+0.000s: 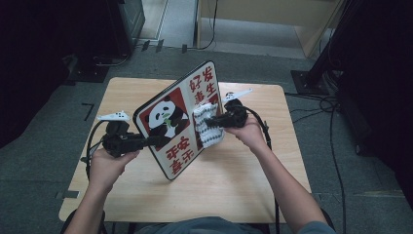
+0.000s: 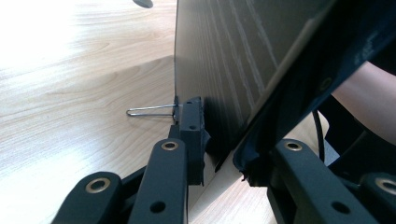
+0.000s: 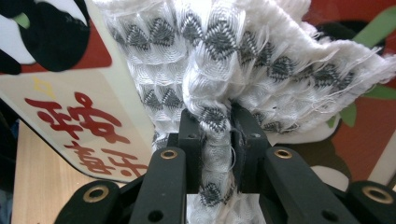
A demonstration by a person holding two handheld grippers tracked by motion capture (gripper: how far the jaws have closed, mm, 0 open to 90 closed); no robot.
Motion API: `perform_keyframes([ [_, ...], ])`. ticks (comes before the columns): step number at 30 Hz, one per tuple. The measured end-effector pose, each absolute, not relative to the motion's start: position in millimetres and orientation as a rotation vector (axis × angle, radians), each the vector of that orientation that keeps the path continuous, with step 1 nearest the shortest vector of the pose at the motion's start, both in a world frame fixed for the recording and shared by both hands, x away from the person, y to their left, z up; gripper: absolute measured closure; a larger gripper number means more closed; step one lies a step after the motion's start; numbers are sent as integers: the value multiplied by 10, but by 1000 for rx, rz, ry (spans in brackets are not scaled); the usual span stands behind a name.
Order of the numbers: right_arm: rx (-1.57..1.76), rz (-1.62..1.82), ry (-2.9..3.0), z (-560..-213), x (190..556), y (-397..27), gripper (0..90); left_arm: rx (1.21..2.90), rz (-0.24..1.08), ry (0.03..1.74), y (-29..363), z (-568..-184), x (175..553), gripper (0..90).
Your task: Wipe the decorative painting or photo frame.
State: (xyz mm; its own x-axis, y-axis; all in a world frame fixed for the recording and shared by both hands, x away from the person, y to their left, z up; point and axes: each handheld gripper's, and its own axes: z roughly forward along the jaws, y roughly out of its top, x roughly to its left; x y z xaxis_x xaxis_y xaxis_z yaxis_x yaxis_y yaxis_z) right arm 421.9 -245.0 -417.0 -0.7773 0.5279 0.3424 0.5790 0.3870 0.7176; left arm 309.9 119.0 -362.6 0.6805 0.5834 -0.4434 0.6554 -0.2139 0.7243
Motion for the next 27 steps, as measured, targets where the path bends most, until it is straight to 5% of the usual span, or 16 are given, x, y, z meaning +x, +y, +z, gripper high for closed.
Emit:
perform_keyframes([
  [27,-1076,-1228,-2565,-4612,4113,-2425,772,1902,-89,961,1180,-3622,3095,740],
])
